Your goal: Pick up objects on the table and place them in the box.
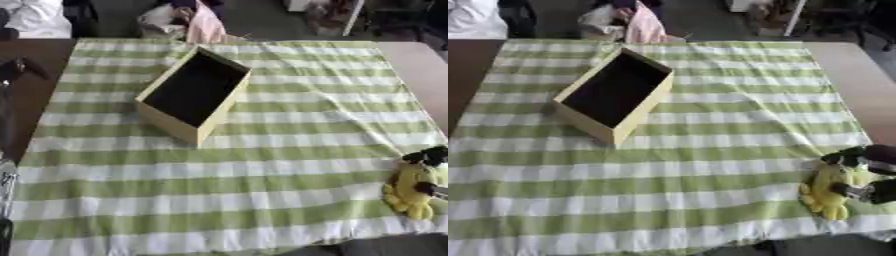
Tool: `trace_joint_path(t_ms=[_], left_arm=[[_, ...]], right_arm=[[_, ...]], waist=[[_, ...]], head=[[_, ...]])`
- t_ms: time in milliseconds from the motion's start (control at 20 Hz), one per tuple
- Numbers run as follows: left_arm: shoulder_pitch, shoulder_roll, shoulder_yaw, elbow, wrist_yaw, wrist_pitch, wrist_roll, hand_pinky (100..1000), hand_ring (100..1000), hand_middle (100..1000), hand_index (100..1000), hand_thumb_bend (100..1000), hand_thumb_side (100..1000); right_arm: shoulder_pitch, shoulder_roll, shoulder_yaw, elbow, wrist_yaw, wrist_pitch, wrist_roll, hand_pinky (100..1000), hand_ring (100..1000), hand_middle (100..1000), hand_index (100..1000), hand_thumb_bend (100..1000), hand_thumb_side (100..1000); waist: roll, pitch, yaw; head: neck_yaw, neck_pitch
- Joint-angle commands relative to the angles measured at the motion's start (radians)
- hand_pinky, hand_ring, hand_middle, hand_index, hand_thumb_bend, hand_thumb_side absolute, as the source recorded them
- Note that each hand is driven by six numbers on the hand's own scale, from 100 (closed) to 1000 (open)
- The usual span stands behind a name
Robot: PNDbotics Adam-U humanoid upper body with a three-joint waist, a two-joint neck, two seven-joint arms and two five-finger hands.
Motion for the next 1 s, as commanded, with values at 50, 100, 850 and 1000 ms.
trace_joint_path(t_ms=[50, 100, 850, 1000], left_arm=[[-0.014, 0.014, 0.006, -0.019, 0.003, -0.001, -0.001, 455, 1000, 932, 688, 100, 746], [-0.014, 0.014, 0.006, -0.019, 0.003, -0.001, -0.002, 454, 1000, 932, 688, 100, 746], [-0.015, 0.011, 0.005, -0.019, 0.002, 0.001, -0.01, 454, 1000, 934, 687, 100, 746], [-0.014, 0.01, 0.006, -0.019, 0.002, 0.003, -0.011, 454, 1000, 935, 686, 100, 748]], right_arm=[[0.001, -0.029, -0.004, -0.007, -0.004, -0.077, 0.09, 680, 676, 693, 1000, 174, 812], [0.0, -0.026, -0.003, -0.01, -0.003, -0.075, 0.086, 660, 661, 673, 999, 161, 782], [-0.011, 0.008, -0.003, -0.017, -0.135, -0.028, 0.007, 480, 561, 536, 765, 100, 622], [-0.017, 0.012, -0.011, -0.011, -0.194, -0.014, -0.003, 398, 523, 507, 738, 100, 673]], waist=[[0.006, -0.005, -0.001], [0.007, -0.004, -0.001], [0.008, -0.001, 0.004], [0.008, -0.002, 0.005]], head=[[-0.002, 0.006], [-0.002, 0.006], [-0.003, 0.006], [-0.003, 0.006]])
